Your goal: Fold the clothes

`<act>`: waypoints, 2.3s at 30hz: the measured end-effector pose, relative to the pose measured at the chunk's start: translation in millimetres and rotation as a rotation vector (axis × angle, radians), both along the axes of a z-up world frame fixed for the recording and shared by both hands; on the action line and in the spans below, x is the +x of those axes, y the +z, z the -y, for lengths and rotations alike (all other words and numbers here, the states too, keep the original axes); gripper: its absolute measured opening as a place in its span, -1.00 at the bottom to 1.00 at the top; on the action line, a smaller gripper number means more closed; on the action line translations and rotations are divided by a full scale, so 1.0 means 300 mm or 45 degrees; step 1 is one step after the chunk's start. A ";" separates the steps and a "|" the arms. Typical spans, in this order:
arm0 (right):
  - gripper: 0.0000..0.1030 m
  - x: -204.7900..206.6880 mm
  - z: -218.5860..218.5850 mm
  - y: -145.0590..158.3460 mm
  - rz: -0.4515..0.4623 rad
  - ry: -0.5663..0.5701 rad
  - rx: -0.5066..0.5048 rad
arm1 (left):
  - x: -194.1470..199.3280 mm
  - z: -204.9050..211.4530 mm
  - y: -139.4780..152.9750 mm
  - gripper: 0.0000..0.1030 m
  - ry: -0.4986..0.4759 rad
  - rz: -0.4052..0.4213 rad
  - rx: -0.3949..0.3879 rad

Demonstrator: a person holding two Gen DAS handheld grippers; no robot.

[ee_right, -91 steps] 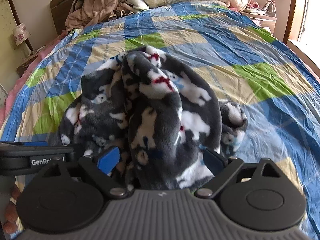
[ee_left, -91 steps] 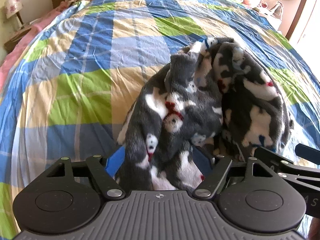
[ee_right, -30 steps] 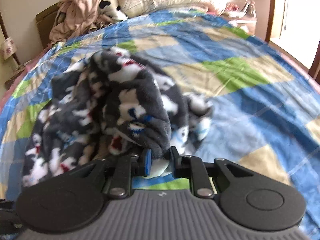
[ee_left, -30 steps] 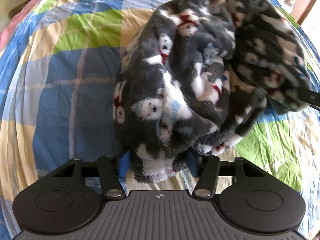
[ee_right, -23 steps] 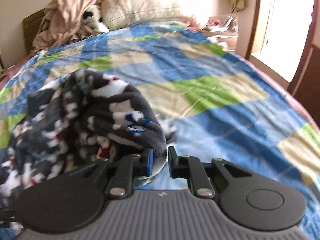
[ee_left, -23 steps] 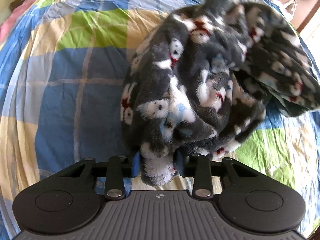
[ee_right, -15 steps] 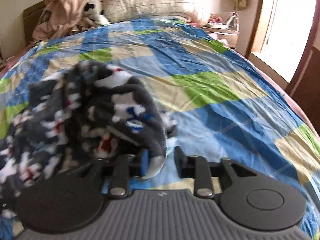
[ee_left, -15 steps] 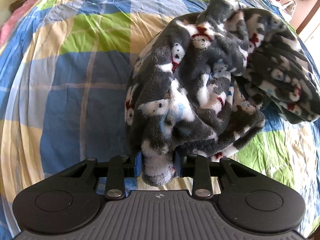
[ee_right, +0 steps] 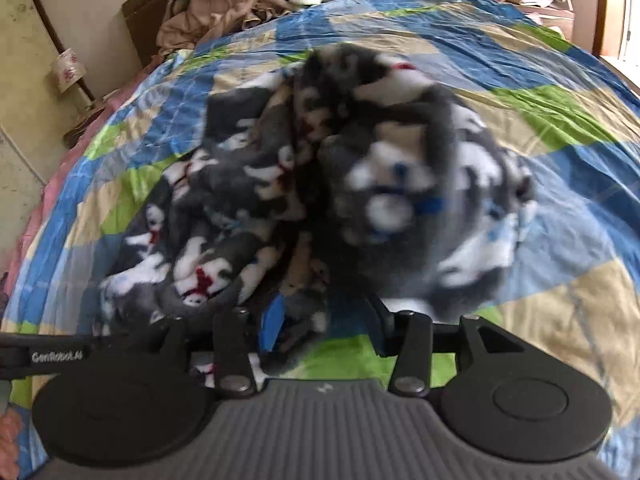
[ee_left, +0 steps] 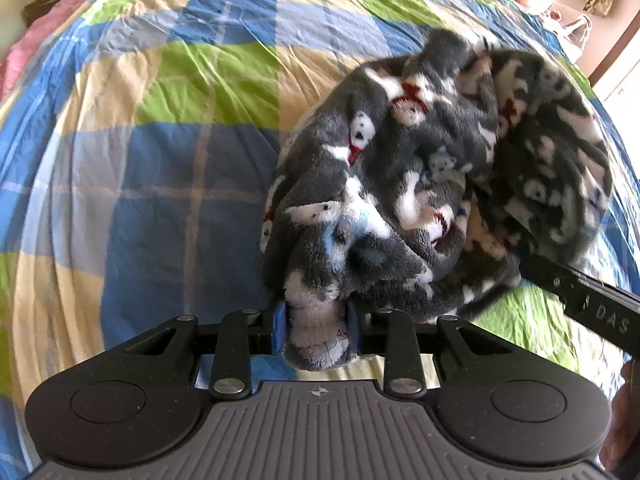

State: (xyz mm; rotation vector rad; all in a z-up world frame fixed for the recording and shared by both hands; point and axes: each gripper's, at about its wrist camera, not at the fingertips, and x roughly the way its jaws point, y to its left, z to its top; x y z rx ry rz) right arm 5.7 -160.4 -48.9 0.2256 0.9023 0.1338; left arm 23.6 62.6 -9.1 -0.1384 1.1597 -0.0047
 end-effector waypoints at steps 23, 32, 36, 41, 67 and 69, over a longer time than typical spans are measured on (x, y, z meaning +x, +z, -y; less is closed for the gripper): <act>-0.13 0.006 -0.169 -0.144 -0.073 0.190 0.122 | 0.026 -0.136 0.066 -0.24 0.034 0.096 0.100; -0.81 -0.005 -0.126 -0.064 0.016 0.117 0.131 | -0.034 -0.105 0.132 -0.12 -0.061 0.179 0.157; -0.81 -0.014 -0.073 0.037 0.074 0.116 0.170 | -0.091 -0.007 0.196 -0.12 -0.277 0.259 0.107; -0.82 0.000 -0.064 0.133 0.145 0.155 0.184 | -0.135 0.135 0.208 -0.12 -0.573 0.364 0.106; -0.40 -0.040 -0.013 0.238 0.253 0.136 0.282 | -0.034 0.230 0.246 -0.71 -0.664 0.446 0.102; -0.15 -0.054 0.005 0.235 0.269 0.107 0.317 | -0.020 0.206 0.272 -0.70 -0.622 0.457 0.062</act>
